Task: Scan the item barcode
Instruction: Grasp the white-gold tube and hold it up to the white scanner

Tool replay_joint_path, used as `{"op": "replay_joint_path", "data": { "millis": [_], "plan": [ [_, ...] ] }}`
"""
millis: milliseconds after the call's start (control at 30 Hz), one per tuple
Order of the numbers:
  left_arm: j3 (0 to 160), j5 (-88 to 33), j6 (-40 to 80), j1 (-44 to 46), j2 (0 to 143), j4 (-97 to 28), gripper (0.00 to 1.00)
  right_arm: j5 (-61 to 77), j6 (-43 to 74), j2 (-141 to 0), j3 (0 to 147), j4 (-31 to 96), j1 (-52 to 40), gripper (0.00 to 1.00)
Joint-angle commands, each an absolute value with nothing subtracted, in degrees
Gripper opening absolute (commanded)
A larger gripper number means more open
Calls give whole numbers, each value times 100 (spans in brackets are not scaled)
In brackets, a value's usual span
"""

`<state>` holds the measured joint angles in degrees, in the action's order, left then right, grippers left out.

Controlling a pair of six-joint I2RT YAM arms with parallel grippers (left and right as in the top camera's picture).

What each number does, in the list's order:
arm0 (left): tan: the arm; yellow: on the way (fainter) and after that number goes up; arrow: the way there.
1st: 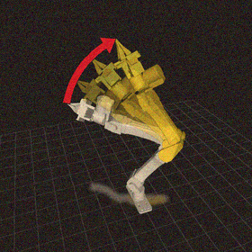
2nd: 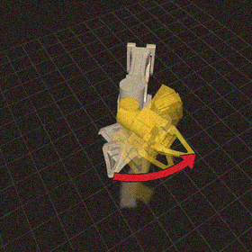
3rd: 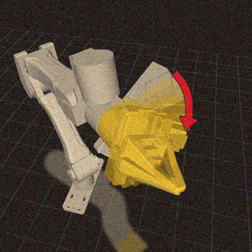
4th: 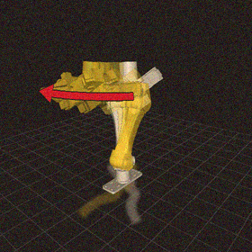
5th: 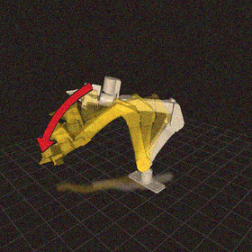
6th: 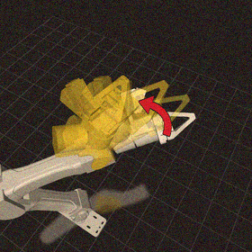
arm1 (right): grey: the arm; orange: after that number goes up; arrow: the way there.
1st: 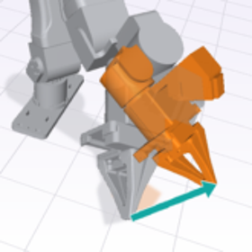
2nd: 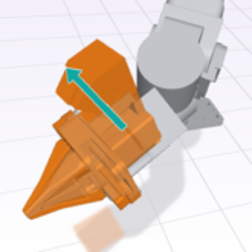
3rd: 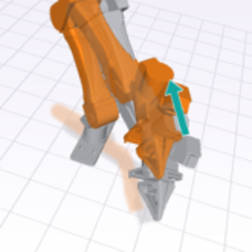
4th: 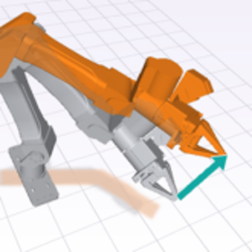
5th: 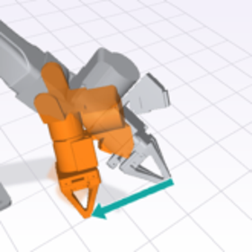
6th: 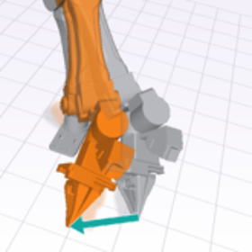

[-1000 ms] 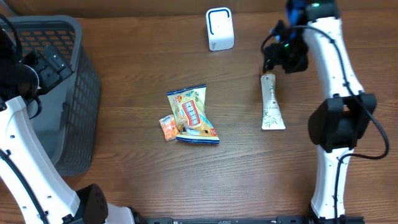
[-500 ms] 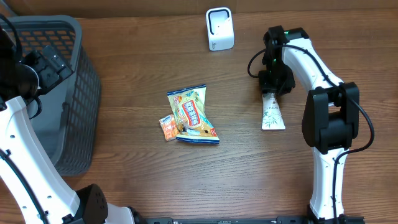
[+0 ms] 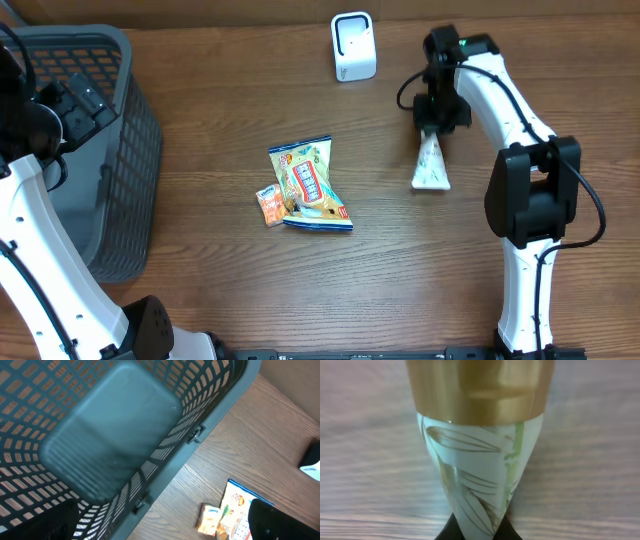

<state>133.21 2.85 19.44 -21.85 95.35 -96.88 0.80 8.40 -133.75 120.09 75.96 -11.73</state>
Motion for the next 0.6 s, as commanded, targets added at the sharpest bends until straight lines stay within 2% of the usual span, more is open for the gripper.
{"op": "replay_joint_path", "data": {
  "millis": [0,67,400,567],
  "plan": [
    [13299,340,1861,-2182,9557,-9679,100,526,899,-13253,13050,7358,-1284,4],
    [13299,340,1861,-2182,9557,-9679,100,567,965,-13253,13493,6792,-1391,4],
    [13299,340,1861,-2182,9557,-9679,100,582,1306,-13297,13485,4466,-1964,4],
    [13299,340,1861,-2182,9557,-9679,100,351,2237,-13609,13426,3581,-2095,4]
  ]
}}
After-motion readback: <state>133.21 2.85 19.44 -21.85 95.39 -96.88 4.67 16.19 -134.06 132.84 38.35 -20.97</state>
